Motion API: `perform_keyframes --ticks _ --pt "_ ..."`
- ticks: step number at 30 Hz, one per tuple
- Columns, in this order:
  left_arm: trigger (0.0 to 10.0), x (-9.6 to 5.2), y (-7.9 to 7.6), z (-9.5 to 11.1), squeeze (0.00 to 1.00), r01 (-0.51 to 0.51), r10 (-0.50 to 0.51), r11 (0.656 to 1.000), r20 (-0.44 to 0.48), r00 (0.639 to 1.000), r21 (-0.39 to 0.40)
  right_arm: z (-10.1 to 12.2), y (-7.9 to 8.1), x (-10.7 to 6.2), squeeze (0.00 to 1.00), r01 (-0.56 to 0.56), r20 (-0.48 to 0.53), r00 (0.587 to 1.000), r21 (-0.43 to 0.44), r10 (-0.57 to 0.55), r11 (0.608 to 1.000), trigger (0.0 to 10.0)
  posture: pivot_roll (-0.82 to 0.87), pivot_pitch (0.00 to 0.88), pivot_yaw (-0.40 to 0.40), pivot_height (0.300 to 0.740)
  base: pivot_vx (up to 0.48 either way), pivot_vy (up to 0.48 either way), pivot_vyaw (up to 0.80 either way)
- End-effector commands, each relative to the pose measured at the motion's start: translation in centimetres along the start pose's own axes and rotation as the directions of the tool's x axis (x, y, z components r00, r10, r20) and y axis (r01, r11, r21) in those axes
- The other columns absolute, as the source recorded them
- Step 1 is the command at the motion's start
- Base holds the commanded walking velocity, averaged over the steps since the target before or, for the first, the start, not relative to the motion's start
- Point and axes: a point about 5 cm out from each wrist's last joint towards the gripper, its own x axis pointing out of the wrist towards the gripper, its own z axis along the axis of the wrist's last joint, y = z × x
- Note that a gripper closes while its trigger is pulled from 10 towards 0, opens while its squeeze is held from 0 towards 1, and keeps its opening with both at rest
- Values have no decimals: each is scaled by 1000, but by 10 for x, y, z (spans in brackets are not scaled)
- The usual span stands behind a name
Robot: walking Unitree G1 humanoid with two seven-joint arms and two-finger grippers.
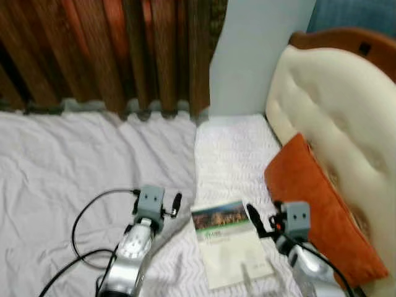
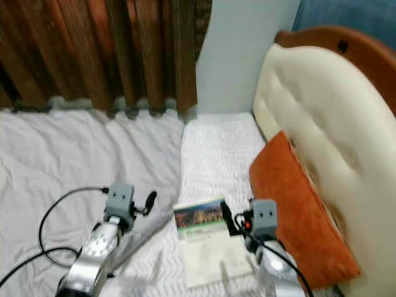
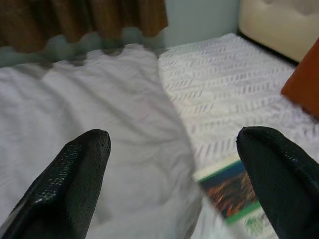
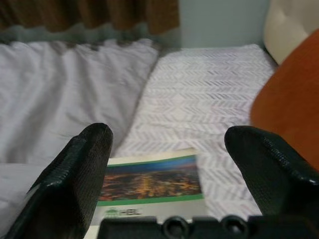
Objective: Clean up the room
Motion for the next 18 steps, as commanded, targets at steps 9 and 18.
perform_keyframes --ticks 9,18 --pt "10000 -21 -10 33 0 306 -312 947 54 948 102 -40 25 25 0 67 -243 970 147 -30 987 10000 81 420 -9 740 0 0 0" --pt "10000 -81 -10 27 0 400 -403 913 19 915 78 -4 43 68 0 63 -174 984 108 -44 992 10000 152 624 -7 740 0 0 0"
